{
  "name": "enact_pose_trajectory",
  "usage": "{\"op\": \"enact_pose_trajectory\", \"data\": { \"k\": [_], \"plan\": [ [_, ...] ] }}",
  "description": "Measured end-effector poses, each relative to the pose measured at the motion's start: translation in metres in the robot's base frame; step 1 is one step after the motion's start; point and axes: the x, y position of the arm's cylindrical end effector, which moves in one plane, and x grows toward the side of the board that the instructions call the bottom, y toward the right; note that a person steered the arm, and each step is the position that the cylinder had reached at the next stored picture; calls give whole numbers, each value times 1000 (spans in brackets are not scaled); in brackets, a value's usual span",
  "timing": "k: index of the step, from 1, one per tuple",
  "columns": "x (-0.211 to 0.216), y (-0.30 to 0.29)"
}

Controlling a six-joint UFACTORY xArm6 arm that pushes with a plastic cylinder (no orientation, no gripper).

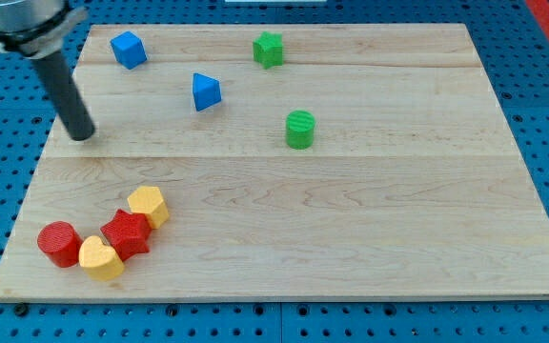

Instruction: Move the red star away from the yellow blocks

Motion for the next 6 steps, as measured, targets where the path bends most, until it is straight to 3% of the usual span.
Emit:
{"op": "enact_pose_trajectory", "data": {
  "k": [1, 3, 4, 6],
  "plan": [
    [22, -34],
    [55, -39],
    [126, 21],
    [135, 57]
  ]
}}
